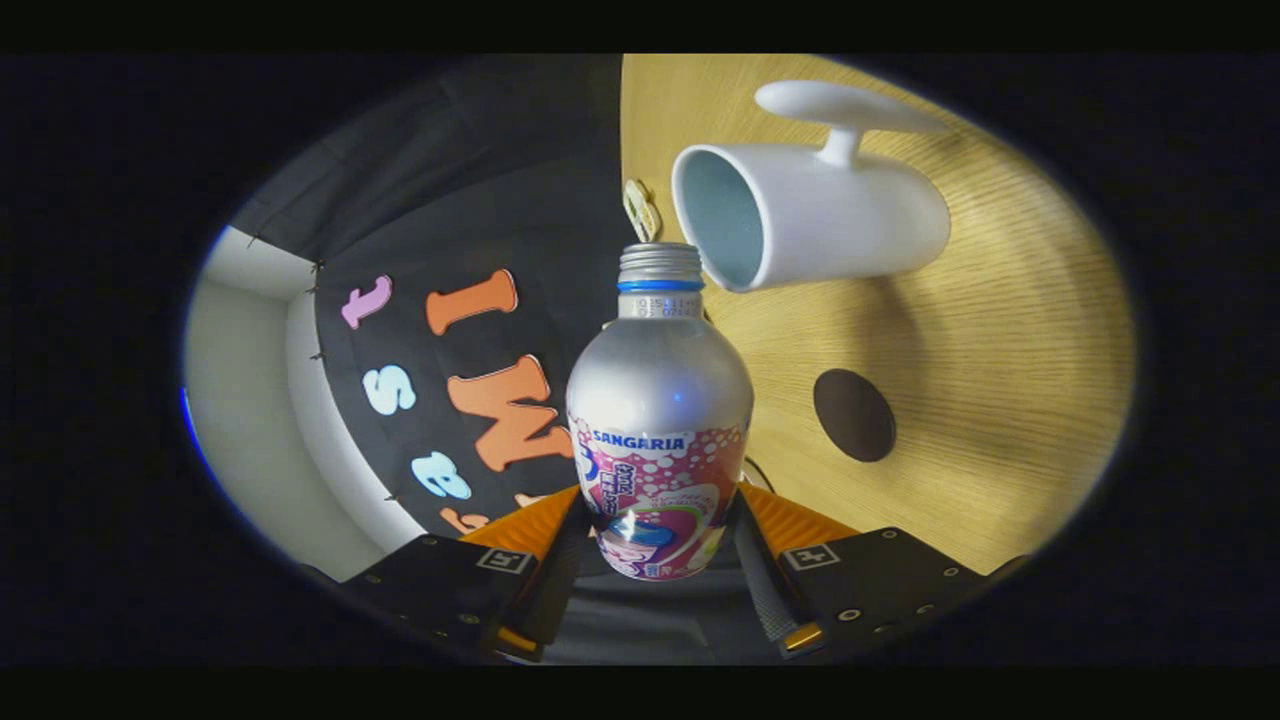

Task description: Take the bottle from table, then pour the juice into the cup, finally place the bottle on the coaster

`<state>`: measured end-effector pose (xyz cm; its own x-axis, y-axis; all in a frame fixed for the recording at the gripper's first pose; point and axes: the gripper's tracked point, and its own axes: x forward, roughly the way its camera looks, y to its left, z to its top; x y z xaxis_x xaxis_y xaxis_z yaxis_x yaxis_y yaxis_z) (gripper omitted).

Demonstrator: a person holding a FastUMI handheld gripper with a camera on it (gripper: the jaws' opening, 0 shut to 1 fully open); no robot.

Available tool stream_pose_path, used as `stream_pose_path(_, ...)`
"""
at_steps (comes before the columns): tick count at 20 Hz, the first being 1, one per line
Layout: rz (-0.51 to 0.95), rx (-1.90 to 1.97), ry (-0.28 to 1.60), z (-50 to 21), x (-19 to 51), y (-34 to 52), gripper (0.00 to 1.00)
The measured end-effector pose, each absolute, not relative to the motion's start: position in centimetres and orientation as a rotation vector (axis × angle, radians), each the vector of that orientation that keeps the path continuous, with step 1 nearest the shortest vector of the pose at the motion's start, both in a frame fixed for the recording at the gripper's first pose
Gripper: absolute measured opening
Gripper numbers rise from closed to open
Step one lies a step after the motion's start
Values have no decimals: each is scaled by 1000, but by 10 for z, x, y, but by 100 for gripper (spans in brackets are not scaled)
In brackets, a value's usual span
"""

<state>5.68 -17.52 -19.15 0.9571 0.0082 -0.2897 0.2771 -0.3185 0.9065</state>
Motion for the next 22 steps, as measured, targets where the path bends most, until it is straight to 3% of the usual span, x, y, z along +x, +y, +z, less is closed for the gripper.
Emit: stream_pose_path(22,-294,2049,167,-169,61,-198,76)
